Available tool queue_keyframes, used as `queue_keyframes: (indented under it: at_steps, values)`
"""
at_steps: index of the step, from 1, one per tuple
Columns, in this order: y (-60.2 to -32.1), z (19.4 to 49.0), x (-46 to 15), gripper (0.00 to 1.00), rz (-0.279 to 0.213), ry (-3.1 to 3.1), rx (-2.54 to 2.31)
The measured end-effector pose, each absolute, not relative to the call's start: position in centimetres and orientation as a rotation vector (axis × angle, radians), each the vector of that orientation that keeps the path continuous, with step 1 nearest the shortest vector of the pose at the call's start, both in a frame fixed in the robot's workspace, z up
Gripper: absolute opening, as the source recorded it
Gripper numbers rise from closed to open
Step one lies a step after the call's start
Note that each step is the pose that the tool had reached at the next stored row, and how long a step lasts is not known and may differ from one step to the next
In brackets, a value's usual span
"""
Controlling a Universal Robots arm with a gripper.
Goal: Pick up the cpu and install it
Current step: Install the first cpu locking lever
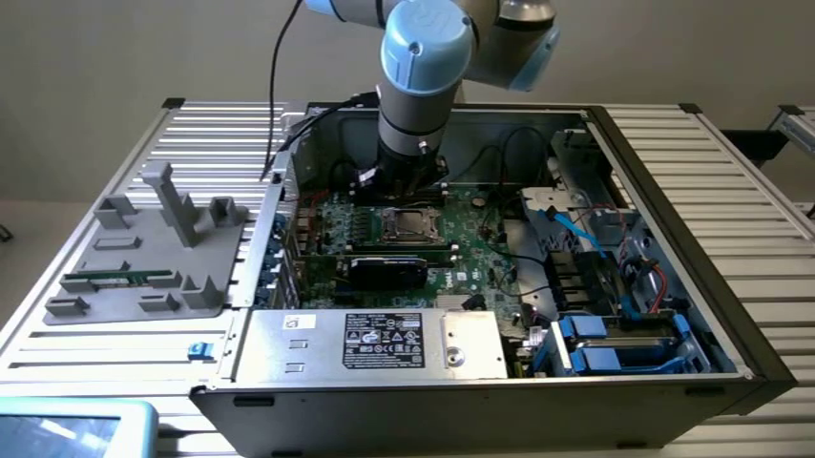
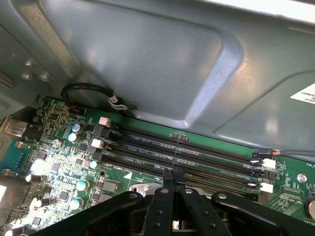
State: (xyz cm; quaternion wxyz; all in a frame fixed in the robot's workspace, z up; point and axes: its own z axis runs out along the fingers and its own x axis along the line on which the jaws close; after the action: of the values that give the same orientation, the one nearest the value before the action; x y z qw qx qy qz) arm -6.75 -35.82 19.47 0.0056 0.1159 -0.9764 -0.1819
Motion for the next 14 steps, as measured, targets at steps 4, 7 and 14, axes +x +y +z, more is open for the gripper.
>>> queue_keyframes:
  at_steps: [4, 7, 14]
  values:
    - [-35.83, 19.46, -6.57, 0.09, -0.57, -3.057, 0.365]
    - [-35.83, 19.46, -6.46, 0.09, -0.569, -3.057, 0.366]
    - [-35.83, 19.46, -6.14, 0.09, -0.569, -3.055, 0.371]
